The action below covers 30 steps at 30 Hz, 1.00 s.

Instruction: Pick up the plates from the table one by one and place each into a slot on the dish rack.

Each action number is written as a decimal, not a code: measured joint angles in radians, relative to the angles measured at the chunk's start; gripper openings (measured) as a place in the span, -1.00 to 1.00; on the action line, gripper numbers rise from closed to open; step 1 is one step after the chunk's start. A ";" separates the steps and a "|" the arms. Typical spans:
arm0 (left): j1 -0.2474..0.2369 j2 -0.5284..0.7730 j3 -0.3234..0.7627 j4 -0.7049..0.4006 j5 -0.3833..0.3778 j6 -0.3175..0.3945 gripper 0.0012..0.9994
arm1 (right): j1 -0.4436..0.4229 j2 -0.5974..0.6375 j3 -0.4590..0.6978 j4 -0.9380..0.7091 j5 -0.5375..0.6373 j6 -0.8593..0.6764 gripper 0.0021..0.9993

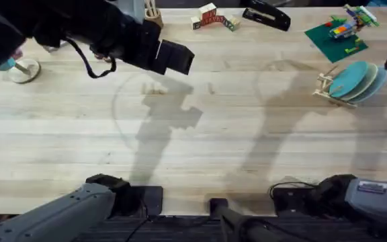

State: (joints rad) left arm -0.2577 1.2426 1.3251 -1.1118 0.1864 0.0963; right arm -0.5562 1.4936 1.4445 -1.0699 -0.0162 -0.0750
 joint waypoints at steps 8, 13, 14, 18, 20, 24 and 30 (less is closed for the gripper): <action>0.000 0.000 0.000 -0.008 0.000 0.000 0.99 | 0.150 -0.188 0.000 -0.053 0.000 -0.001 0.96; 0.000 0.000 0.000 -0.007 0.000 0.000 0.99 | 0.283 -0.302 0.000 -0.133 0.000 -0.001 0.99; 0.000 0.000 0.000 -0.008 0.000 0.000 0.99 | 0.310 -0.315 0.000 -0.148 0.000 -0.001 0.99; 0.000 0.000 0.000 -0.008 0.000 0.000 0.99 | 0.463 -0.352 0.000 -0.207 -0.001 -0.001 0.99; 0.000 0.000 0.000 -0.008 0.000 0.000 0.99 | 0.513 -0.352 0.000 -0.222 0.000 -0.001 0.99; 0.000 0.000 0.000 -0.007 0.000 0.000 0.99 | 0.609 -0.352 0.000 -0.231 -0.001 -0.001 0.99; 0.000 0.000 0.000 -0.008 0.000 0.000 0.99 | 0.689 -0.352 0.000 -0.231 -0.004 -0.001 0.99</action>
